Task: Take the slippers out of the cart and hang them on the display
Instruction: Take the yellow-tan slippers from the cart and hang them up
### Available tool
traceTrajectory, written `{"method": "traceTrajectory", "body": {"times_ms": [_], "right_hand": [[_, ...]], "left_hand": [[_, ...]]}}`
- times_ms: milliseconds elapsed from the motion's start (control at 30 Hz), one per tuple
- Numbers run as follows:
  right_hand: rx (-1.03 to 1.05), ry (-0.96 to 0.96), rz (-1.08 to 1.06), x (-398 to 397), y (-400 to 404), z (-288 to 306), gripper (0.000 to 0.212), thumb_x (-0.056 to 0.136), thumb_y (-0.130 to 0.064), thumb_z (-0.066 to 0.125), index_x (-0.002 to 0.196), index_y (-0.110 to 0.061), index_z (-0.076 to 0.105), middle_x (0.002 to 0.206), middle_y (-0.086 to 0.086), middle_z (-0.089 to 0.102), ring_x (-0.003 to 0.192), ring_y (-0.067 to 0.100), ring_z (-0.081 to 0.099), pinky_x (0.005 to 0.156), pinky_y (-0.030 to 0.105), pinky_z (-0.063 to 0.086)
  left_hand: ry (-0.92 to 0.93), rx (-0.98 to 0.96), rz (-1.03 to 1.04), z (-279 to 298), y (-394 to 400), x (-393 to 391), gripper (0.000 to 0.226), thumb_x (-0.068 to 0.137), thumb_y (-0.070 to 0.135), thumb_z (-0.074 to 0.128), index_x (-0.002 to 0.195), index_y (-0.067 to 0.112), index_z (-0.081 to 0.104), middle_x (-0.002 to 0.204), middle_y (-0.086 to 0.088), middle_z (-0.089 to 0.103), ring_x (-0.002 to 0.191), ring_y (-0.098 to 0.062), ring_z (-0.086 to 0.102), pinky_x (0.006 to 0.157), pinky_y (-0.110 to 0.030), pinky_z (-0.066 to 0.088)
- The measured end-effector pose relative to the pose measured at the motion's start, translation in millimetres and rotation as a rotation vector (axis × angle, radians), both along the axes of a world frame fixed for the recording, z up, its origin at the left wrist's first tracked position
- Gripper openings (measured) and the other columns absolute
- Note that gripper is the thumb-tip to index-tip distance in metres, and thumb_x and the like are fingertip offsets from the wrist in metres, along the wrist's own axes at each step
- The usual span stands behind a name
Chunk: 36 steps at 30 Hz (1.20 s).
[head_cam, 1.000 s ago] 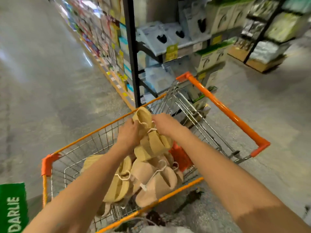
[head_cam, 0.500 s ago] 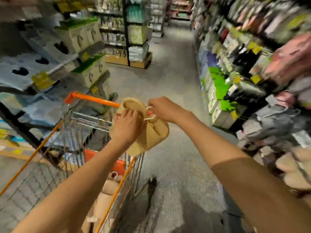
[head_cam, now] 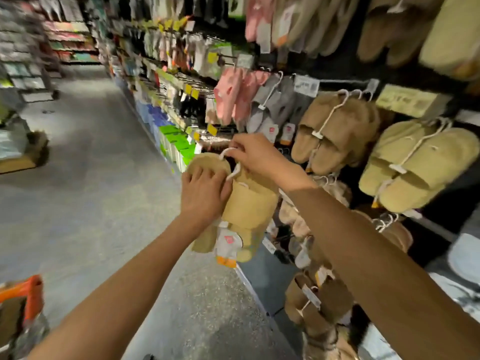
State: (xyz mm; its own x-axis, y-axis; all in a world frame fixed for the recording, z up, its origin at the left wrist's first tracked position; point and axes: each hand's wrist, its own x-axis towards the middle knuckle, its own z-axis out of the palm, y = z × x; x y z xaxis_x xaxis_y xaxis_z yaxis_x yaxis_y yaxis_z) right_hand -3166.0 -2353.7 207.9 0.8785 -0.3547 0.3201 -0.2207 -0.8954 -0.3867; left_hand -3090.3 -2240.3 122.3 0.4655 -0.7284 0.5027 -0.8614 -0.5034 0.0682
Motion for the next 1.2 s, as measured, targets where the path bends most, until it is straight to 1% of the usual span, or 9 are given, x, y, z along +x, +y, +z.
{"method": "traceTrajectory", "body": {"times_ms": [167,333,467,567,700,833,1033,1133,1200], "right_hand": [[0.101,-0.065,-0.333,-53,-55,-4,0.021,0.094,-0.019,0.048,0.075,-0.011,0.050,0.069,0.008,0.056,0.073,0.029,0.060,0.064,0.035,0.044],[0.186,-0.143,-0.668,-106,-82,-8,0.028,0.094,-0.012,0.045,0.067,-0.011,0.052,0.074,0.019,0.065,0.073,0.038,0.067,0.067,0.045,0.055],[0.136,-0.251,-0.882,-142,-84,-13,0.023,0.094,-0.012,0.047,0.074,-0.005,0.057,0.079,0.025,0.066,0.075,0.039,0.063,0.072,0.052,0.050],[0.082,-0.350,-1.026,-169,-84,-16,0.026,0.095,-0.015,0.047,0.074,-0.003,0.057,0.077,0.021,0.065,0.071,0.038,0.063,0.069,0.054,0.051],[0.009,-0.339,-1.112,-198,-95,-10,0.029,0.095,-0.017,0.046,0.081,0.004,0.059,0.076,0.021,0.065,0.068,0.037,0.063,0.066,0.049,0.052],[-0.134,-0.200,-1.158,-218,-131,-4,0.027,0.096,-0.019,0.048,0.088,0.003,0.062,0.081,0.018,0.068,0.075,0.032,0.061,0.068,0.040,0.047],[-0.009,-0.354,-1.184,-247,-204,-6,0.023,0.095,-0.017,0.050,0.090,0.000,0.064,0.079,0.010,0.063,0.067,0.019,0.054,0.063,0.029,0.042],[-0.037,-0.397,-1.204,-262,-244,4,0.024,0.095,-0.018,0.050,0.083,0.000,0.062,0.079,0.015,0.064,0.068,0.022,0.053,0.062,0.029,0.039],[-0.065,-0.400,-1.198,-268,-267,15,0.024,0.094,-0.018,0.050,0.077,-0.004,0.060,0.077,0.014,0.064,0.070,0.023,0.054,0.063,0.030,0.039]], "left_hand": [[-0.093,0.034,-0.224,10,-81,-19,0.040,0.083,0.040,0.036,0.078,0.015,0.067,0.071,-0.013,0.064,0.078,-0.034,0.062,0.070,-0.040,0.044],[-0.066,0.099,-0.499,15,-142,-55,0.030,0.095,0.034,0.041,0.102,0.013,0.062,0.099,-0.016,0.063,0.100,-0.035,0.054,0.088,-0.044,0.034],[-0.114,-0.026,-0.749,16,-171,-80,0.036,0.086,0.040,0.040,0.079,0.015,0.065,0.073,-0.011,0.063,0.075,-0.030,0.061,0.074,-0.037,0.036],[0.057,0.042,-0.927,19,-190,-98,0.041,0.094,0.049,0.036,0.106,0.020,0.062,0.105,-0.007,0.063,0.108,-0.029,0.052,0.087,-0.039,0.018],[0.080,0.001,-1.099,12,-212,-122,0.047,0.091,0.056,0.034,0.122,0.027,0.053,0.120,-0.003,0.057,0.115,-0.025,0.044,0.089,-0.038,0.030],[0.187,0.067,-1.144,11,-251,-147,0.041,0.090,0.051,0.049,0.123,0.027,0.045,0.124,0.002,0.055,0.118,-0.023,0.044,0.089,-0.036,0.029],[0.355,0.127,-1.104,31,-325,-165,0.041,0.088,0.051,0.053,0.120,0.025,0.055,0.120,0.001,0.060,0.119,-0.020,0.050,0.096,-0.034,0.032],[0.387,0.196,-1.069,53,-361,-178,0.044,0.090,0.052,0.049,0.123,0.022,0.052,0.111,-0.003,0.062,0.109,-0.022,0.055,0.090,-0.030,0.039],[0.541,0.231,-1.037,59,-389,-188,0.053,0.087,0.056,0.051,0.121,0.015,0.053,0.114,-0.001,0.059,0.111,-0.023,0.054,0.099,-0.034,0.040]]}}
